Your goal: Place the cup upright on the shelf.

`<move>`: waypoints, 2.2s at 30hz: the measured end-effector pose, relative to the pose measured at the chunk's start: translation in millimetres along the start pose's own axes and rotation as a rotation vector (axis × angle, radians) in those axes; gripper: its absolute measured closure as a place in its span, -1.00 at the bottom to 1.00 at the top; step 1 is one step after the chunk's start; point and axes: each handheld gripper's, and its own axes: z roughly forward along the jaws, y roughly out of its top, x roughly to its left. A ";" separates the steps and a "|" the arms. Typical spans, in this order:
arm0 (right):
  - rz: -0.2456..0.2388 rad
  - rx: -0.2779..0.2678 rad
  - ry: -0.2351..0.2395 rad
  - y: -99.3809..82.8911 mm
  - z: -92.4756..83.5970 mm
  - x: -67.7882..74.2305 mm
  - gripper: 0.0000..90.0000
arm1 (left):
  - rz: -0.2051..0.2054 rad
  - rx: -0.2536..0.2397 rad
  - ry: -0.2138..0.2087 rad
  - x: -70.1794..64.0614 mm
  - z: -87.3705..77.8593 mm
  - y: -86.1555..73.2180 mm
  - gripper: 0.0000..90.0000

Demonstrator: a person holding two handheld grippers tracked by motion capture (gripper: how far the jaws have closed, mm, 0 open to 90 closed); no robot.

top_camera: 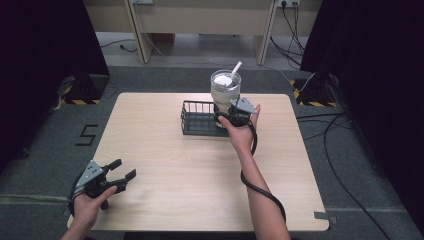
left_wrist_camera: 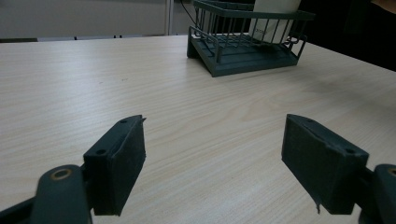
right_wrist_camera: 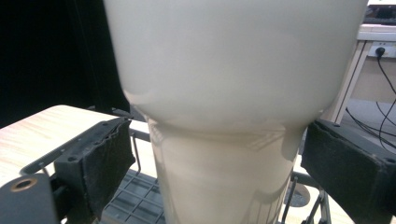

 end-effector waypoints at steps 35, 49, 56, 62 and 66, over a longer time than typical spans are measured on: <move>0.011 0.047 0.019 -16.6 -55.9 -13.6 -0.77 | 0.009 0.007 0.006 -0.3 -1.5 -0.3 -0.53; -0.003 0.063 0.010 -25.8 -80.9 -21.2 -0.77 | 0.008 0.006 0.006 -0.8 -1.4 -0.6 -0.53; 0.002 0.060 0.002 -32.3 -96.5 -25.3 -0.76 | 0.008 0.005 0.006 -1.3 -1.4 -0.6 -0.53; 0.008 0.054 -0.002 -40.8 -113.7 -27.1 -0.76 | 0.009 0.005 0.006 -1.8 -1.0 -0.6 -0.53; 0.013 0.057 -0.002 -46.3 -123.3 -27.5 -0.76 | 0.010 0.006 0.007 -2.0 -1.1 -0.6 -0.53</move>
